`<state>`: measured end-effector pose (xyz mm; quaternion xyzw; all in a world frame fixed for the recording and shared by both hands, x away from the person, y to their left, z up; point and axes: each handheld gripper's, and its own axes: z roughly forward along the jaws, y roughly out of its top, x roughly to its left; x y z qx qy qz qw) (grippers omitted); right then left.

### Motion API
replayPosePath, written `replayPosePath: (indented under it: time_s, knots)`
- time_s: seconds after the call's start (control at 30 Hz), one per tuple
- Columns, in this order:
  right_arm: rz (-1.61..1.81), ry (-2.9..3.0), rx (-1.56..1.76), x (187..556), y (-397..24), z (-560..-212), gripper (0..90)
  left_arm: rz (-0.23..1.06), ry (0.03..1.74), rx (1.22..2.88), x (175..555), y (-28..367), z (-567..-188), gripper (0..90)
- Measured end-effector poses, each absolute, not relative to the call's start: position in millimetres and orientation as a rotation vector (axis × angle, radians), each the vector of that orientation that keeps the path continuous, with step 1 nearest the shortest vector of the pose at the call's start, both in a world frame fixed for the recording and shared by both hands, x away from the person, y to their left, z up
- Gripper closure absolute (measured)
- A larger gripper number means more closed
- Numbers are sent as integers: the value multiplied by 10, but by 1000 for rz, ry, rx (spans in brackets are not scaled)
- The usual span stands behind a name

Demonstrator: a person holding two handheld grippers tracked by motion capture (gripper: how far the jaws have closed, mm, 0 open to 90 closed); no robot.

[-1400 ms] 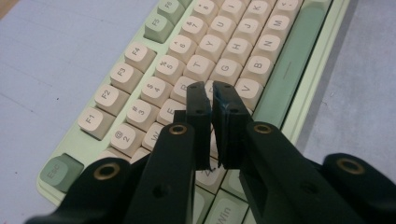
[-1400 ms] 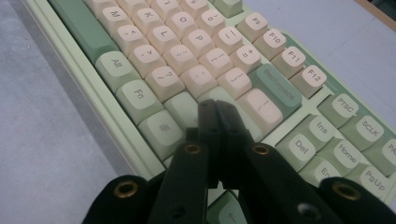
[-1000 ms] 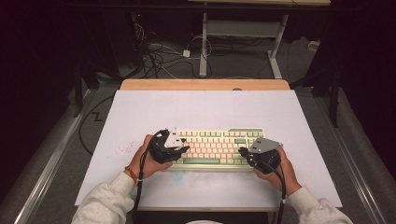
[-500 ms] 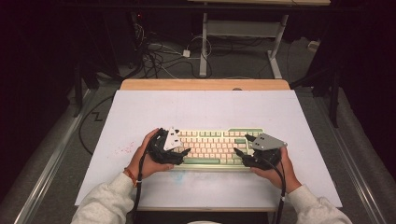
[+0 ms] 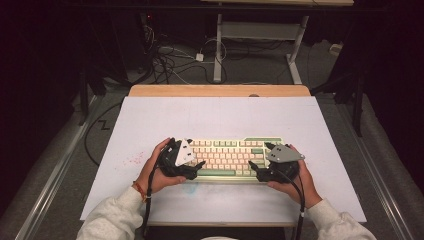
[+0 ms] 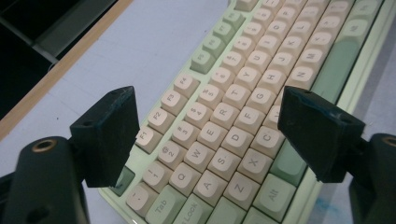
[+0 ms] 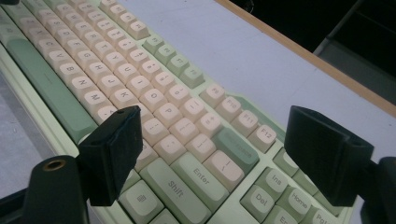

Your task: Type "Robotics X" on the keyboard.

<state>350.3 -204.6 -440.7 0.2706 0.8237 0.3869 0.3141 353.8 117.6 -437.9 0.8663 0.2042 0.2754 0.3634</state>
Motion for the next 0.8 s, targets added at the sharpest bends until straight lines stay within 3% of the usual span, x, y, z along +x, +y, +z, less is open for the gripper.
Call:
replayPosePath:
  time_s: [0.8]
  knots:
    - [1000,2101,668,3368,-2081,-4311,210,808,511,2241,3390,1237,-4348,192]
